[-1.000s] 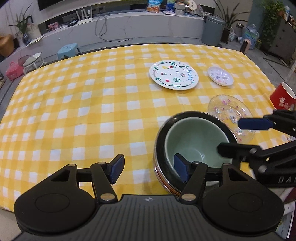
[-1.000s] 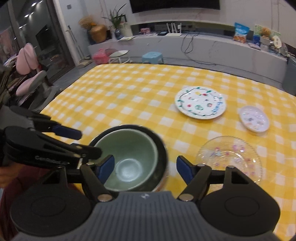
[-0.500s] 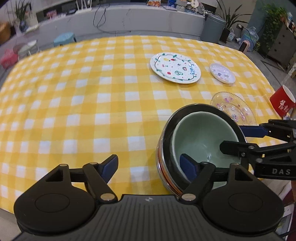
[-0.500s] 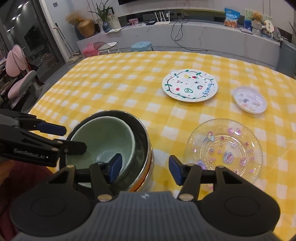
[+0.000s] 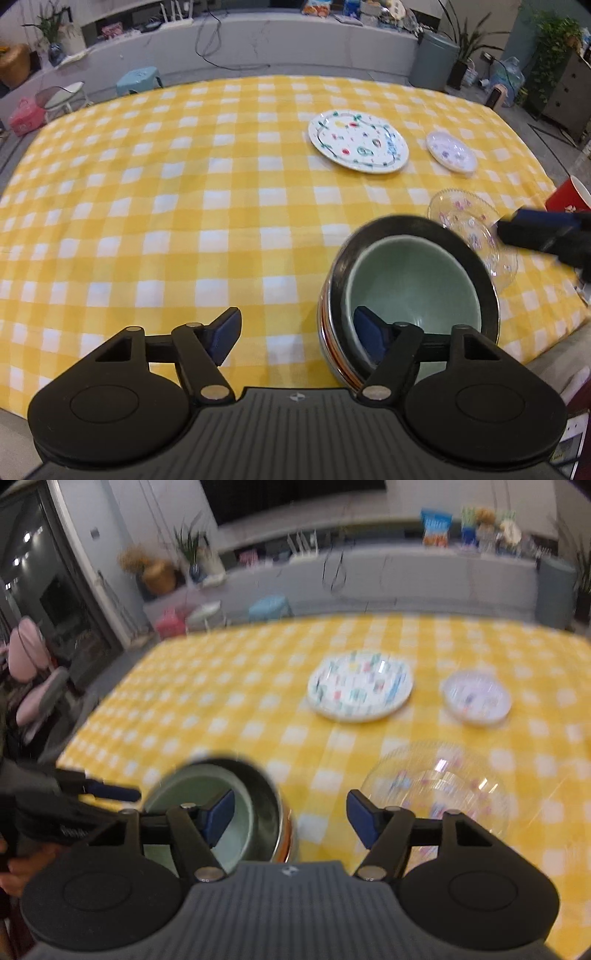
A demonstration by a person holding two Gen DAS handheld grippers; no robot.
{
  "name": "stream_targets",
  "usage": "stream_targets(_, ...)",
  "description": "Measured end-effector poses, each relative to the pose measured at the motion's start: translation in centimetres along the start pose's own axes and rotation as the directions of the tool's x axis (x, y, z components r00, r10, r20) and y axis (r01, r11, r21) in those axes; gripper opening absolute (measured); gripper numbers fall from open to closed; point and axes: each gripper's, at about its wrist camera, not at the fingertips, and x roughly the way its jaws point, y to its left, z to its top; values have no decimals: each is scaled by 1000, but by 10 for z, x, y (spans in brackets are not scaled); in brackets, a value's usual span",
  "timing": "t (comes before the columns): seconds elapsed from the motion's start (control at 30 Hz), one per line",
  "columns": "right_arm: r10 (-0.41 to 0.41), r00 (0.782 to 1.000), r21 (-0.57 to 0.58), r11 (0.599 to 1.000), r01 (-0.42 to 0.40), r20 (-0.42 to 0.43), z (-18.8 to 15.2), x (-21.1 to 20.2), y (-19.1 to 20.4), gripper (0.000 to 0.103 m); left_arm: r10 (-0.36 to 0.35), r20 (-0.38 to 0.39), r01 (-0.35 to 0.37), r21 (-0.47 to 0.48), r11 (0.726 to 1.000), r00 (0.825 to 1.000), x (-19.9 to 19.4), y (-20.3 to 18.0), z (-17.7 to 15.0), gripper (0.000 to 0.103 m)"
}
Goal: Organize plates and bowls
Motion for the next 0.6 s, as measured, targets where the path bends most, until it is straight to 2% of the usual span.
stream_targets(0.17,-76,992,42,997,72,104,17,-35,-27,70,-35,65,39,-65,997,997,-16,4,5,80)
stream_targets(0.37,-186,973,150,975,165,138,24,-55,-70,70,-94,154,121,-177,977,984,-32,3,19,80)
stream_targets(0.53,-178,976,217,965,148,128,24,-63,-91,70,-170,143,197,-200,960,975,-33,-13,35,76)
stream_targets(0.6,-160,979,211,969,132,122,26,-65,-93,70,-184,154,209,-166,964,971,-34,-28,38,76)
